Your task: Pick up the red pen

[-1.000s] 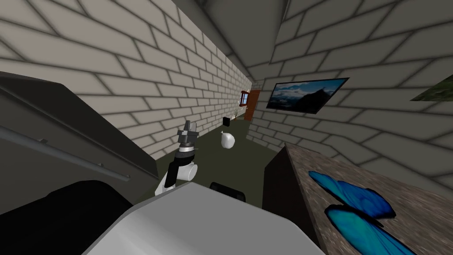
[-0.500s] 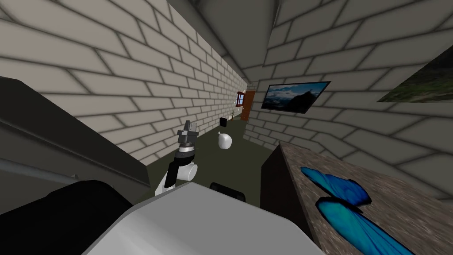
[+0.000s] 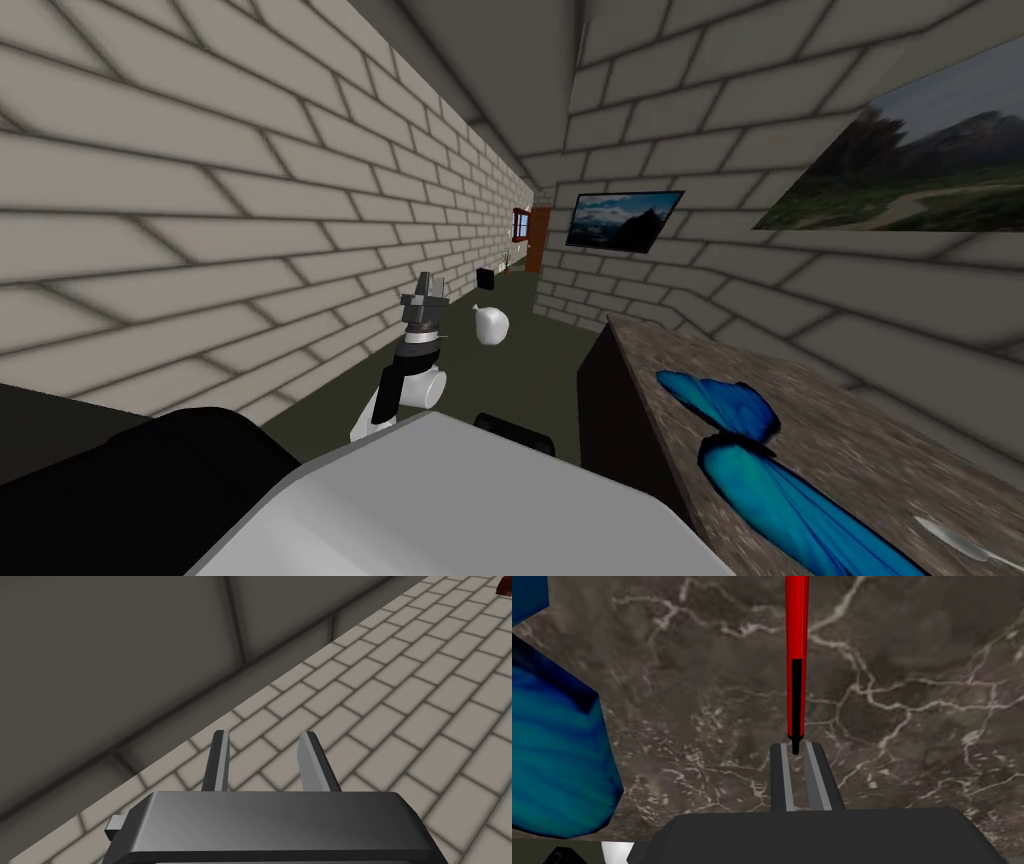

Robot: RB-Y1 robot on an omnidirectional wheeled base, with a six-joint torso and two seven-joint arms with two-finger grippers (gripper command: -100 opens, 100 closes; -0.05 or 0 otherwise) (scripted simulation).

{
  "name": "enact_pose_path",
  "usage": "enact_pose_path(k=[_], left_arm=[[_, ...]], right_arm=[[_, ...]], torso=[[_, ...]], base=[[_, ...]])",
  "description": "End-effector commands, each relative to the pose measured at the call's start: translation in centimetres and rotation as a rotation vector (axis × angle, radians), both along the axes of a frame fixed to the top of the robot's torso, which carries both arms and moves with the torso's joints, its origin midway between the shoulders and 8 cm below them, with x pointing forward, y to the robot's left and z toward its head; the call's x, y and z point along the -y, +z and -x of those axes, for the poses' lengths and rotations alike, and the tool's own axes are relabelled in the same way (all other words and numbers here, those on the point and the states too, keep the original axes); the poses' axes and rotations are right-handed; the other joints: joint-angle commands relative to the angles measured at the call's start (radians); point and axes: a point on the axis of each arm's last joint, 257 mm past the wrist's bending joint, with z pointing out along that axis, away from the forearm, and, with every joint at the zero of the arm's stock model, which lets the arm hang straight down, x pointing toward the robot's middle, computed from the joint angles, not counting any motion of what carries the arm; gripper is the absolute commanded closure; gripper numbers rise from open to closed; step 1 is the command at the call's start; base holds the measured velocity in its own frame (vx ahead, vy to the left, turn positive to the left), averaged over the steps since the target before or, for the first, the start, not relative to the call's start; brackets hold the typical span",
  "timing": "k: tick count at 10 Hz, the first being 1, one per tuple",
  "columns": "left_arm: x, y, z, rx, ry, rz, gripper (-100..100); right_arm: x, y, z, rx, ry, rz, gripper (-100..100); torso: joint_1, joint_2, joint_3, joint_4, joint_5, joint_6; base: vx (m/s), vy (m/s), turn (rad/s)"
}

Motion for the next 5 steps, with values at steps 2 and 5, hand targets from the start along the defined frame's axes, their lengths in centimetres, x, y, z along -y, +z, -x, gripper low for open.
enact_pose_path(k=[2, 5], left_arm=[[0.00, 0.00, 0.00, 0.000, 0.000, 0.000, 0], [0.01, 0.01, -0.01, 0.000, 0.000, 0.000, 0]], right_arm=[[-0.25, 0.78, 0.32, -0.001, 0.089, 0.004, 100], [-0.33, 0.88, 0.44, -0.002, 0.104, 0.006, 0]], torso=[[-0.001, 0.000, 0.000, 0.000, 0.000, 0.000], [-0.001, 0.007, 0.004, 0.001, 0.000, -0.002]], base=[[0.214, -0.008, -0.323], [0.084, 0.014, -0.135]])
